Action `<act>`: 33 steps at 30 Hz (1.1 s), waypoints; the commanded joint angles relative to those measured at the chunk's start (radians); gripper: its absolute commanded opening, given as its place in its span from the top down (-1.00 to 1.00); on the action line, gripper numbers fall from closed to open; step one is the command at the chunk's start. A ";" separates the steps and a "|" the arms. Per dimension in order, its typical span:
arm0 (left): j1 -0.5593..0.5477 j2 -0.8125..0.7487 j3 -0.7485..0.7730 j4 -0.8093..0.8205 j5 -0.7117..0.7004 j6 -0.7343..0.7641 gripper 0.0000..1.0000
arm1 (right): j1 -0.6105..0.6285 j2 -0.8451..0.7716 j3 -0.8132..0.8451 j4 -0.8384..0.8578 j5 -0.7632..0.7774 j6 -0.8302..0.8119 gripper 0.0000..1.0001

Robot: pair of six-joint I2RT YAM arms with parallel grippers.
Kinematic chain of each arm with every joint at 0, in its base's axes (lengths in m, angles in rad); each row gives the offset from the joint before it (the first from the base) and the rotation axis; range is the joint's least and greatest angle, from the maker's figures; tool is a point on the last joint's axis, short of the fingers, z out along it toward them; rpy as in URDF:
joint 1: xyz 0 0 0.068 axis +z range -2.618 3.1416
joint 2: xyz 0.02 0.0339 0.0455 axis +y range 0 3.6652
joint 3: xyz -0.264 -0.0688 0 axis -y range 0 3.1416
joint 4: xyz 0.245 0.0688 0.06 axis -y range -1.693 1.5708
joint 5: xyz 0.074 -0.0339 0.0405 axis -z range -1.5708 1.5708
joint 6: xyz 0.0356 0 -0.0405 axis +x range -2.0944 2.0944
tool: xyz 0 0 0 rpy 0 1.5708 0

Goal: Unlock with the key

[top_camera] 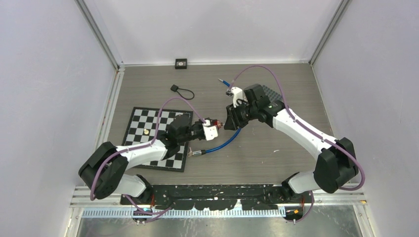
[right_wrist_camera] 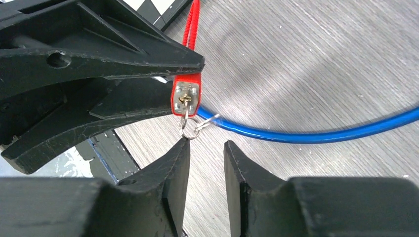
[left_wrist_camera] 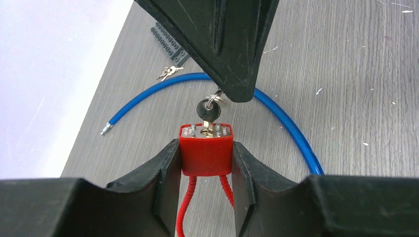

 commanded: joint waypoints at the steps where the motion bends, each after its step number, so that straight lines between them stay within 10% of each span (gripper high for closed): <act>1: -0.002 -0.047 0.044 0.005 0.035 0.031 1.00 | -0.008 -0.055 0.066 -0.032 0.004 -0.033 0.21; 33: -0.002 -0.049 0.059 -0.015 0.019 0.014 1.00 | -0.021 0.072 0.084 0.027 -0.144 0.094 0.37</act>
